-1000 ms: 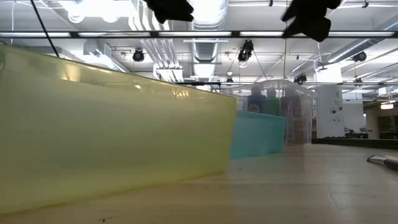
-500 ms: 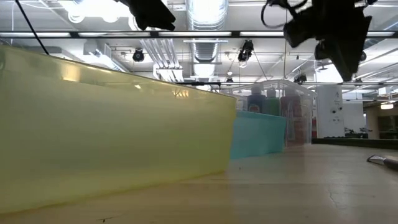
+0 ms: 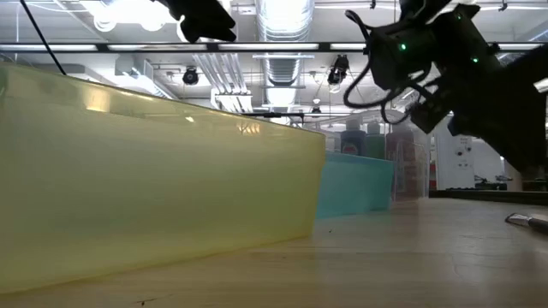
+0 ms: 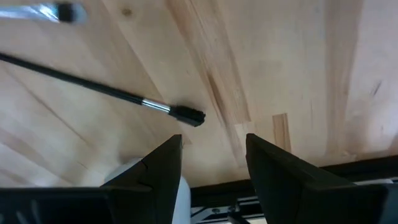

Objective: Pick & Place Paint Supplies
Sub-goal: Put the black eyebrow brush into the green bin

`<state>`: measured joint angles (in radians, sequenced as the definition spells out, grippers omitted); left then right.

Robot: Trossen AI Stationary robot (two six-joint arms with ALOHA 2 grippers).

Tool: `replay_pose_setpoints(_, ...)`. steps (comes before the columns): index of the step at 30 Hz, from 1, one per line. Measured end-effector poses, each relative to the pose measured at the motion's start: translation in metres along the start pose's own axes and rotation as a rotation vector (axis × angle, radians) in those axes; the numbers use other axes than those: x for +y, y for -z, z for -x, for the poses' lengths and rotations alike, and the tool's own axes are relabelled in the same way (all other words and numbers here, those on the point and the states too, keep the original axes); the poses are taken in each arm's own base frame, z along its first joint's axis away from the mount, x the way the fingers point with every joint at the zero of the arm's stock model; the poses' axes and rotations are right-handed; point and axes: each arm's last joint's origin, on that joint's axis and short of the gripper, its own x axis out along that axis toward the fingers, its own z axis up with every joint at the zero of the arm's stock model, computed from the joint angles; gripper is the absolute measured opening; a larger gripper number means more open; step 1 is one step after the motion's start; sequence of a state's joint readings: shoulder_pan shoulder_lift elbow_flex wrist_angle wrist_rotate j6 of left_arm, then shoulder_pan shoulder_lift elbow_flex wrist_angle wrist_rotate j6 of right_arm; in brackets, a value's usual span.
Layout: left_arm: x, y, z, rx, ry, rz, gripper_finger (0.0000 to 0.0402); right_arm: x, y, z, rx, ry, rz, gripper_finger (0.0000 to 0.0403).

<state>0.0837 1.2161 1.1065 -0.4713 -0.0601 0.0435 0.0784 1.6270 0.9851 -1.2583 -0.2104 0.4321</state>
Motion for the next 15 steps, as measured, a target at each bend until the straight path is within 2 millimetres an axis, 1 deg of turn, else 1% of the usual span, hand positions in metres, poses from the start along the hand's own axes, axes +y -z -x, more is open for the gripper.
replay_pose_setpoints(6,0.000,-0.001,0.004,-0.010,0.000,0.031,0.0213,0.001,0.003,-0.015,0.037,0.026,0.040,0.0171)
replay_pose_setpoints(15,0.000,-0.001,0.004,-0.011,0.000,0.046,0.0213,0.011,0.008,-0.031,0.017,0.026,0.099,0.0171)
